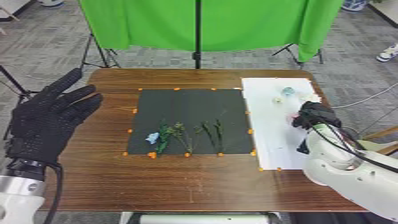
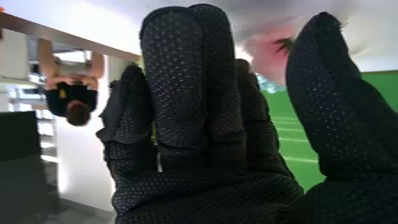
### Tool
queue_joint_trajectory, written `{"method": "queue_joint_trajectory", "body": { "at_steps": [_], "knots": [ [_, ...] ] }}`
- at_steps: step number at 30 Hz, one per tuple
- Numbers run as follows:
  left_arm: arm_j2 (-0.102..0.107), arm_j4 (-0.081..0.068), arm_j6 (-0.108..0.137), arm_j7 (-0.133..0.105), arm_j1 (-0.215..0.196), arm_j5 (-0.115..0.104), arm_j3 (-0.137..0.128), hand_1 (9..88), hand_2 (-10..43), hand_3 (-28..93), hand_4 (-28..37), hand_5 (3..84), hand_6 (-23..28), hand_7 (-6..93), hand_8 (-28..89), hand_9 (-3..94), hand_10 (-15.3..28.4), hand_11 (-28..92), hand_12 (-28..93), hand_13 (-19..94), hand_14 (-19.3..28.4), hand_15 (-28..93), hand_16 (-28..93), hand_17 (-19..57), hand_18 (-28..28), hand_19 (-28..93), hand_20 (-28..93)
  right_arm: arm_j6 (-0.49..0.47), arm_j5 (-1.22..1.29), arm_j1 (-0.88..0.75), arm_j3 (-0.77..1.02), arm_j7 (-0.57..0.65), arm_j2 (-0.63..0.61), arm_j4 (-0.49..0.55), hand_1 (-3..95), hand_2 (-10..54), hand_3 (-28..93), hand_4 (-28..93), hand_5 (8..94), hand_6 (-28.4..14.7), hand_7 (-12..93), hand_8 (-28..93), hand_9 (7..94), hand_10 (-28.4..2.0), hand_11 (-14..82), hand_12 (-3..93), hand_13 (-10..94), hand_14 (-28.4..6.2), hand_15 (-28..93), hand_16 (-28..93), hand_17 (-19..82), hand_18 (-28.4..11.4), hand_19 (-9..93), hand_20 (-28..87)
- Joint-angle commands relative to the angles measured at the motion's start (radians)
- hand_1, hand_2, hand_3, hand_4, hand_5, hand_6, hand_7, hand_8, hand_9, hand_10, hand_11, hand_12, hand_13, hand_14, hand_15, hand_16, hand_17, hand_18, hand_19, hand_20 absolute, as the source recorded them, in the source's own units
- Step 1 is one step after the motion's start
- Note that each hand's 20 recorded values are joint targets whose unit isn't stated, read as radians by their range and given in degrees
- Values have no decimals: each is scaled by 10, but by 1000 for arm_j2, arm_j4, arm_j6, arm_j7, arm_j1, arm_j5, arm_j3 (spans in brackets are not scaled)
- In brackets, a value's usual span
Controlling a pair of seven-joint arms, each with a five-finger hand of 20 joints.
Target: Arrange flowers
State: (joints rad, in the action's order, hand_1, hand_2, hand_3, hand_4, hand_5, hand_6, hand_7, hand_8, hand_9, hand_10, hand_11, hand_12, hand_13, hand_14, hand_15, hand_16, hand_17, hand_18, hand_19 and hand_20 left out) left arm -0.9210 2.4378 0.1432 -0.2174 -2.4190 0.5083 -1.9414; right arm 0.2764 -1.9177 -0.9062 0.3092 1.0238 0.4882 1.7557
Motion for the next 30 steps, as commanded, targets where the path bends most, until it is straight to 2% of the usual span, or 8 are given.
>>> {"method": "queue_joint_trajectory", "body": {
  "at_steps": [1, 4, 7, 10, 15, 21, 26, 30],
  "knots": [
    [-9, -7, -5, 15, 0, 3, 6, 236, 73, 769, -245, 325, 79, 171, -112, 306, 209, 258, 106, 232, 283, 448, -76, -106, 284, 581, 11, 32, -45, 57, -65, -14, 37, -5, 426, -95, 695, -283, 516, 8, 134, -119, 773, -117, 267, 161, 754, -72, 589, 167, 389, -207, 932, 209],
    [-7, -7, -4, 14, 3, 3, 8, 235, 73, 769, -245, 325, 79, 170, -112, 307, 209, 259, 106, 232, 283, 448, -76, -106, 284, 581, 11, 65, -64, 85, -117, -2, 46, -21, 453, -95, 685, -283, 581, 36, 143, -129, 803, -103, 250, 167, 765, -68, 578, 164, 391, -205, 932, 200],
    [-7, -2, -10, 16, 0, 8, 2, 235, 73, 769, -244, 326, 79, 172, -111, 307, 208, 259, 105, 232, 283, 448, -76, -106, 284, 581, 11, 127, -109, 102, -160, 5, 49, -29, 549, -95, 582, -283, 752, 46, 146, -48, 901, -71, 164, 256, 811, -51, 542, 185, 410, -196, 932, 189],
    [-7, 3, -15, 18, 0, 12, -2, 235, 73, 769, -244, 327, 80, 170, -112, 307, 209, 258, 104, 232, 283, 448, -76, -106, 284, 581, 11, 161, -140, 113, -182, 12, 45, -18, 594, -95, 568, -283, 864, 43, 165, 11, 937, -54, 211, 260, 855, -34, 519, 207, 429, -189, 932, 200],
    [-2, 10, -23, 13, -4, 16, -9, 235, 73, 769, -244, 328, 80, 170, -111, 307, 210, 258, 105, 232, 283, 449, -76, -106, 284, 582, 11, 200, -180, 116, -165, 14, 49, 7, 595, -95, 586, -283, 878, 35, 165, 24, 937, -53, 250, 247, 866, -31, 524, 217, 435, -186, 932, 216],
    [4, 15, -20, 9, -6, 18, -15, 235, 73, 768, -244, 328, 80, 169, -110, 308, 210, 256, 106, 233, 283, 448, -75, -106, 284, 582, 10, 254, -212, 222, -224, -16, 93, 57, 585, -95, 615, -283, 882, 28, 161, 29, 937, -56, 266, 242, 867, -31, 528, 221, 435, -187, 932, 230],
    [21, 20, -21, -2, -3, 18, -19, 235, 73, 769, -244, 327, 80, 170, -111, 308, 210, 256, 106, 232, 283, 448, -76, -106, 284, 582, 9, 259, -191, 336, -291, -82, 229, 44, 579, -95, 626, -283, 884, 29, 163, 32, 937, -58, 279, 237, 866, -31, 536, 223, 434, -187, 932, 242],
    [35, 15, -44, 4, 24, 21, -20, 234, 73, 769, -243, 327, 80, 170, -111, 308, 210, 256, 106, 233, 283, 448, -76, -106, 284, 582, 9, 248, -184, 412, -359, -123, 375, 2, 571, -95, 638, -283, 885, 29, 162, 32, 937, -58, 284, 233, 866, -31, 540, 223, 433, -188, 932, 251]
  ]
}}
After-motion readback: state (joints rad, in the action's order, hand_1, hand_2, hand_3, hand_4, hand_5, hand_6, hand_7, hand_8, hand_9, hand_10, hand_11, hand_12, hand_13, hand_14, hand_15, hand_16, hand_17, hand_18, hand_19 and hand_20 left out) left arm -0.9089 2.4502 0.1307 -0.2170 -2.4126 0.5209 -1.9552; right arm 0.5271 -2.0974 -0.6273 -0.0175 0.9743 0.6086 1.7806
